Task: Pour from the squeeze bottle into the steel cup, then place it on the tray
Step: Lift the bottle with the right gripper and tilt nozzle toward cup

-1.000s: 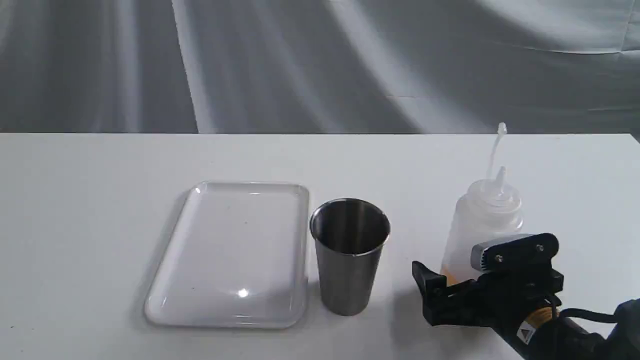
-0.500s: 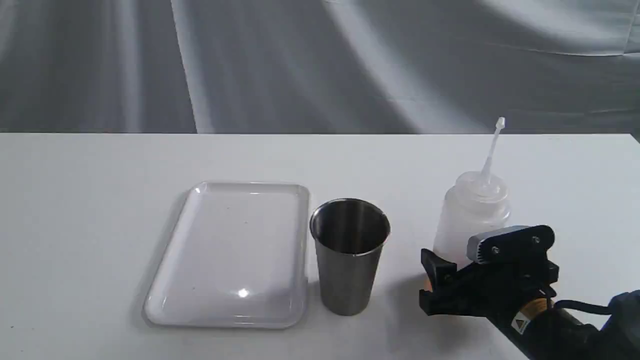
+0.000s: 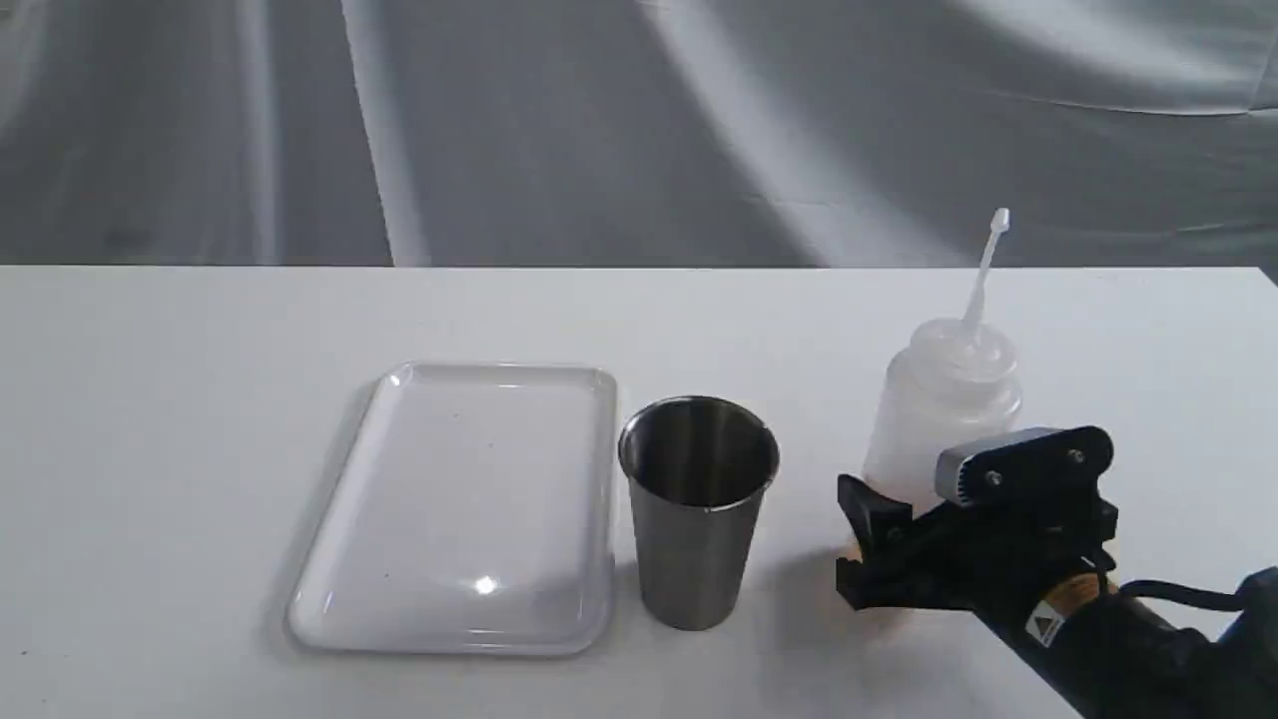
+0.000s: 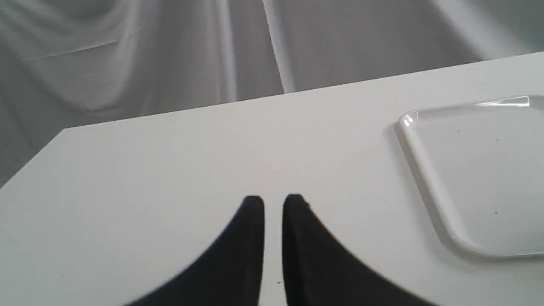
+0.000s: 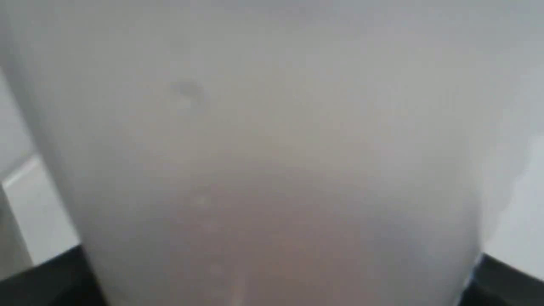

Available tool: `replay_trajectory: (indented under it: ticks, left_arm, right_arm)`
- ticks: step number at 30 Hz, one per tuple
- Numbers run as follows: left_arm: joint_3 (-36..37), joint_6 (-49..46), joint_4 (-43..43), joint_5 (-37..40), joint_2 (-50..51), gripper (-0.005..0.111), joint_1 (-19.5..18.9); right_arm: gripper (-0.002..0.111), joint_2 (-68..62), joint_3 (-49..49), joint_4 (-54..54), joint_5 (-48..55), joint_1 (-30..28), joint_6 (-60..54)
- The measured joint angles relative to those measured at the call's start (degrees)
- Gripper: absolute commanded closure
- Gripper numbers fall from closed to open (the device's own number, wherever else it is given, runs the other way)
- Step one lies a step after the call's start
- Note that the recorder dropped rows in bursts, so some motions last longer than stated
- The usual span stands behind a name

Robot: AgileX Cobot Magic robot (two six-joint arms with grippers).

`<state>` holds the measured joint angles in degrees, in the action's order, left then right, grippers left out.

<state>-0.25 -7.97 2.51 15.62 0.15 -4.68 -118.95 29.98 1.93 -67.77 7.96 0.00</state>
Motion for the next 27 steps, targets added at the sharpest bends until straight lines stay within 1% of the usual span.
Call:
replay_trajectory:
  ticks: [8, 10, 17, 21, 24, 27]
  left_arm:
    - [0.0, 0.0, 0.0, 0.0, 0.0, 0.098, 0.0]
    - [0.0, 0.0, 0.0, 0.0, 0.0, 0.098, 0.0]
    - [0.0, 0.0, 0.0, 0.0, 0.0, 0.098, 0.0]
    - [0.0, 0.0, 0.0, 0.0, 0.0, 0.098, 0.0]
    - [0.0, 0.0, 0.0, 0.0, 0.0, 0.098, 0.0]
    - [0.0, 0.0, 0.0, 0.0, 0.0, 0.098, 0.0]
  right_arm:
    - [0.091, 8.3, -1.2, -0.1, 0.9, 0.0, -4.6]
    - [0.091, 10.5, -1.3, -0.1, 3.2, 0.0, -5.8]
    - [0.091, 19.9, -1.5, -1.9, 16.0, 0.0, -12.9]
    - [0.091, 23.9, -1.5, -6.1, 19.5, 0.0, -17.9]
    - [0.091, 26.2, -1.5, -7.2, 21.3, 0.0, -21.8]
    - [0.091, 27.9, -0.4, -7.6, 27.1, 0.0, -26.3]
